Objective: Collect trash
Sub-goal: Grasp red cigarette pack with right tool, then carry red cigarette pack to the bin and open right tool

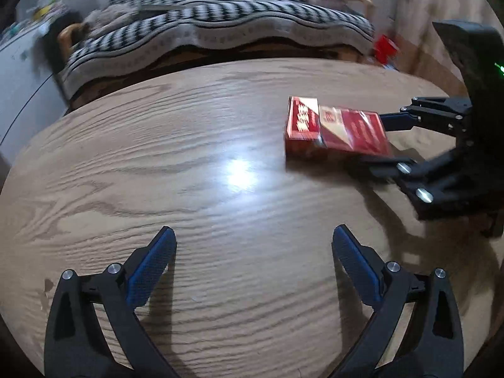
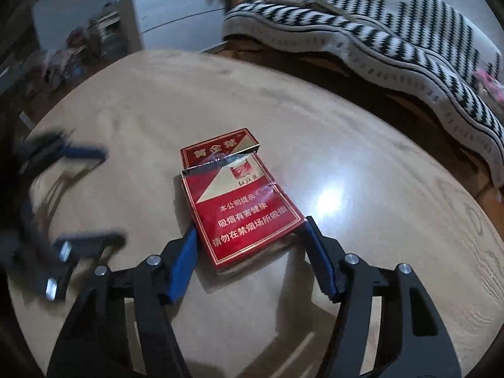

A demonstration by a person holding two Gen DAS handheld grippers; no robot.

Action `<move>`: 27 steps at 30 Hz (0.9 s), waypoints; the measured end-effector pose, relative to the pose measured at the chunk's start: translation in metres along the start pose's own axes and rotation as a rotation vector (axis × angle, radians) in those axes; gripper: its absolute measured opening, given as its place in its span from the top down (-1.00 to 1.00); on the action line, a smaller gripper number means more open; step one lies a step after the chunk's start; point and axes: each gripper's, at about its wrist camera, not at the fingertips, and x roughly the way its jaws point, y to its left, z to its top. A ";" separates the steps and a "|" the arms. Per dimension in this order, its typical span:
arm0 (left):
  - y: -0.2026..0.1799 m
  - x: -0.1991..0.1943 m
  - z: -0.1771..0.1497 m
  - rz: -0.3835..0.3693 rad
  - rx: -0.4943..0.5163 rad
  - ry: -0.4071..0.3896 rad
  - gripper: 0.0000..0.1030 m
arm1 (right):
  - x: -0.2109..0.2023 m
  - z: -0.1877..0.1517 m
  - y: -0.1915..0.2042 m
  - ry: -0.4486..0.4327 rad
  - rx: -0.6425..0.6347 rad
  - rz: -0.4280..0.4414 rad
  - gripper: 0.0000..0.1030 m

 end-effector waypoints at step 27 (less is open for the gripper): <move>-0.201 -0.060 -0.090 -0.531 0.817 -0.007 -0.33 | -0.152 -0.214 0.050 0.109 -0.123 0.173 -0.20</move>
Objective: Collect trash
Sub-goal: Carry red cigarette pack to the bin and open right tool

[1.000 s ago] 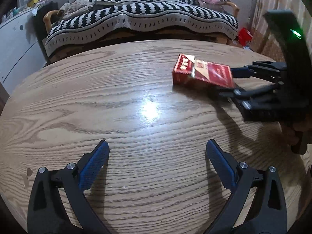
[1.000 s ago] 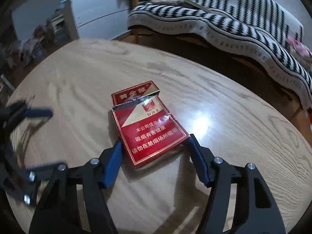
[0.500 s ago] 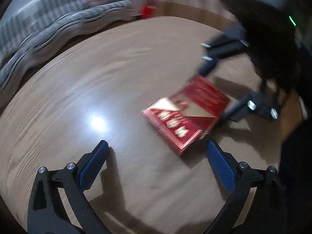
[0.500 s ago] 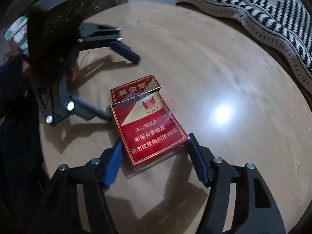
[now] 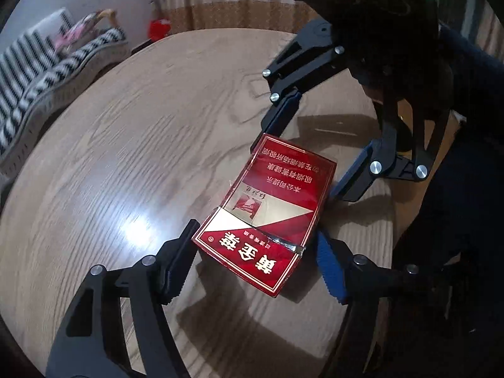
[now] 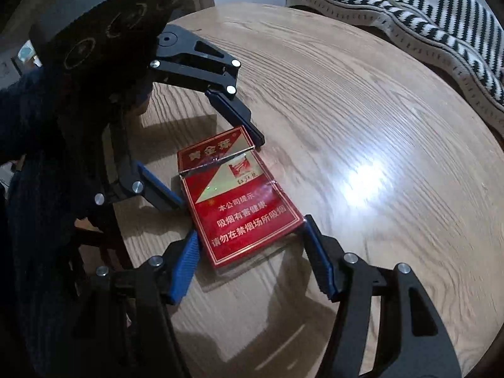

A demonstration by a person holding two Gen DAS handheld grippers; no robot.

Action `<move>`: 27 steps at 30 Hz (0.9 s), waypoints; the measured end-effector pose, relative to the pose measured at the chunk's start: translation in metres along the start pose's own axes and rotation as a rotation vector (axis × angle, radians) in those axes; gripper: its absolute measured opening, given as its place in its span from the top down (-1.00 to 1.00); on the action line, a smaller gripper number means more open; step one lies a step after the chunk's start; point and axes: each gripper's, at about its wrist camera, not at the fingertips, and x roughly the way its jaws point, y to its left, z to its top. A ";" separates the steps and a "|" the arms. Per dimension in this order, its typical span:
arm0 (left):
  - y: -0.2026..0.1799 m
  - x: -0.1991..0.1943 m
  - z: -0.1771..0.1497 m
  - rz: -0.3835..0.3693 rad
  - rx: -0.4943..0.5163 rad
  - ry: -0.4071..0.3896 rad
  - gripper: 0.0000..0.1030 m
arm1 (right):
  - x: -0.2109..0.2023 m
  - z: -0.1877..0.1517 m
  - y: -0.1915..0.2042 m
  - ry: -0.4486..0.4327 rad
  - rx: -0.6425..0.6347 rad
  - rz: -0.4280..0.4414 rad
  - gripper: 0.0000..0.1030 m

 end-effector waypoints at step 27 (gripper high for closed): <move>-0.291 0.116 0.235 -0.392 0.579 -0.080 -0.32 | -0.243 -0.354 0.080 0.008 0.574 -0.380 -0.20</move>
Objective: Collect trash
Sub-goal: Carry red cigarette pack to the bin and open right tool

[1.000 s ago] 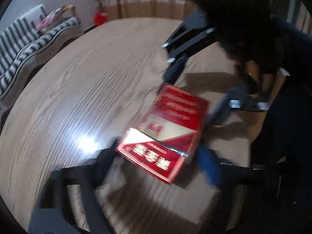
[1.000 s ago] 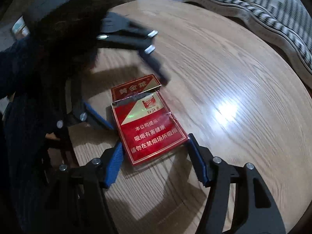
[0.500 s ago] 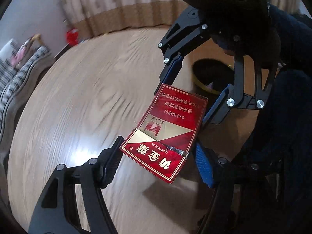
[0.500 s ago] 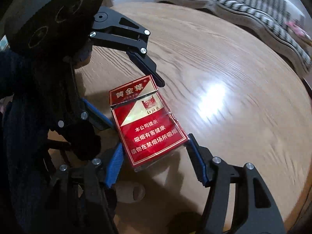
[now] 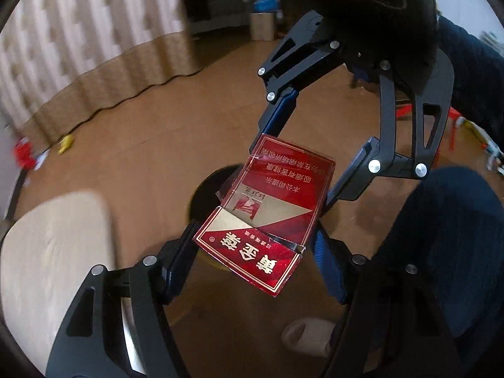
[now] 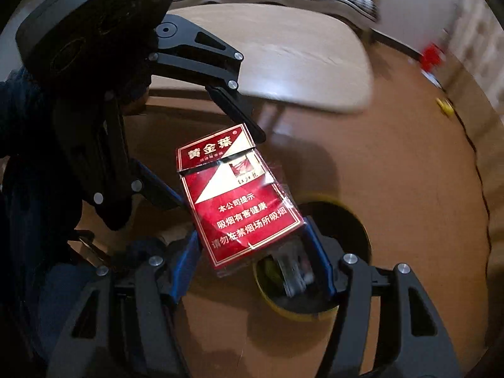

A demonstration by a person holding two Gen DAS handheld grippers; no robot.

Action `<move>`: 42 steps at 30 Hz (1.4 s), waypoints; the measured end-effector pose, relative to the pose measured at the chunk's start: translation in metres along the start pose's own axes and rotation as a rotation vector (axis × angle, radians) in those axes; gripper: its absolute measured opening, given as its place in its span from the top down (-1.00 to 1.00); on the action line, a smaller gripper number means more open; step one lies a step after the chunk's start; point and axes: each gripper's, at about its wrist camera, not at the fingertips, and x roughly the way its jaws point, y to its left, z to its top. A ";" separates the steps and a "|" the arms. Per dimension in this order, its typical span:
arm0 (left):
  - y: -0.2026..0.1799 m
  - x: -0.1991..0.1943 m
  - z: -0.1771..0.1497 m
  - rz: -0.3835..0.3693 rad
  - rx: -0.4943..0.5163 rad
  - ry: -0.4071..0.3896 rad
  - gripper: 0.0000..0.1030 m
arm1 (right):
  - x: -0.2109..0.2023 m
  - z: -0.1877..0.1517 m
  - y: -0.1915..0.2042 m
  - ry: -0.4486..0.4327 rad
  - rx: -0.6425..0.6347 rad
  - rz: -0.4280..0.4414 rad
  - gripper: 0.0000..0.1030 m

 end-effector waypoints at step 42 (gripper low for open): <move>0.020 -0.013 0.017 0.237 -0.128 -0.087 -0.81 | -0.026 -0.015 -0.071 -0.142 0.219 -0.173 -0.73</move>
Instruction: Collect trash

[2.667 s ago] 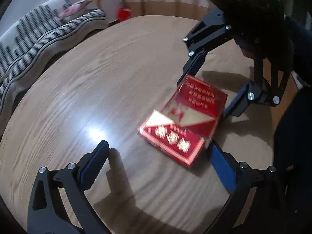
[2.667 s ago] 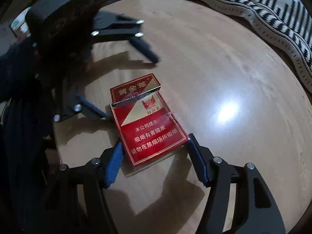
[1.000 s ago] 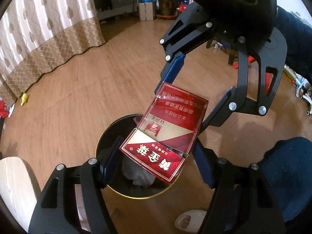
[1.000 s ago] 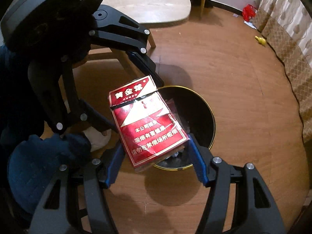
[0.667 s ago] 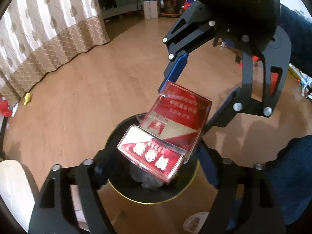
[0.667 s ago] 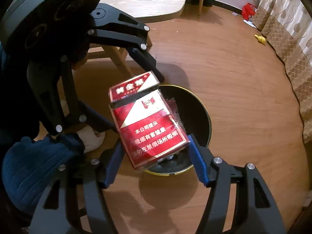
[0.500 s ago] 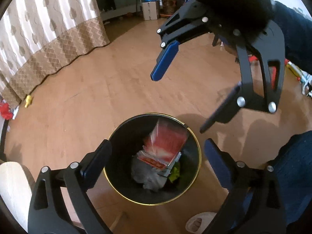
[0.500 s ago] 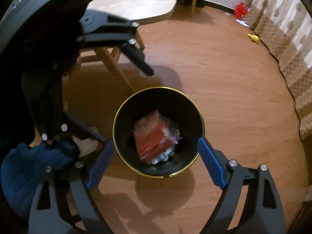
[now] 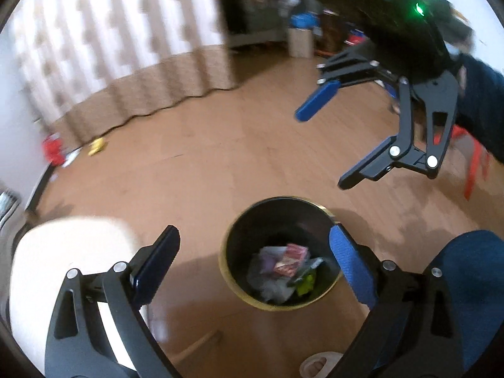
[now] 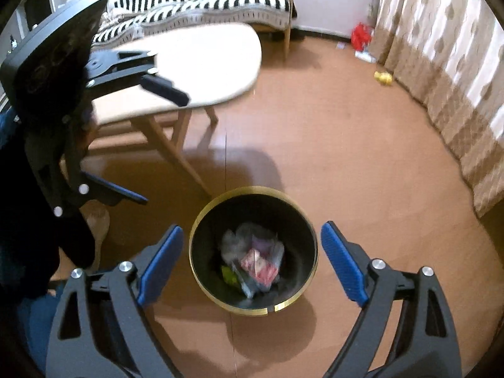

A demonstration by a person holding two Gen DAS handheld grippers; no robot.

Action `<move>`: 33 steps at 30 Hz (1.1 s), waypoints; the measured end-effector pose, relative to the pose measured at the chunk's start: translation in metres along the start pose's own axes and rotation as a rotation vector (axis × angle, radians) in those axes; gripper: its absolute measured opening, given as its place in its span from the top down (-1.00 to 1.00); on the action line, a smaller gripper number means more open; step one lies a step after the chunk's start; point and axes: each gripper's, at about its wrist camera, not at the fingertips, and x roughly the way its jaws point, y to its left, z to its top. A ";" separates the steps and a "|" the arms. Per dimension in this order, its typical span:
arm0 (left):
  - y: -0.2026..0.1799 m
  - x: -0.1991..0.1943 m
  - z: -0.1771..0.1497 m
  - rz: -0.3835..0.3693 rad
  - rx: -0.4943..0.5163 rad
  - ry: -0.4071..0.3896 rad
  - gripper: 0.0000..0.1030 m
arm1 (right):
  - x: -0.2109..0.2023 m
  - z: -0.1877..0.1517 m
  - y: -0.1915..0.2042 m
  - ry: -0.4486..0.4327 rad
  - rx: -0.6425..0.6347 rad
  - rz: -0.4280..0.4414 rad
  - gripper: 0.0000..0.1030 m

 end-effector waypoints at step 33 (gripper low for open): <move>0.157 -0.393 -0.393 0.997 -1.308 0.109 -0.87 | 0.172 0.291 0.487 -0.141 -0.034 0.060 -0.86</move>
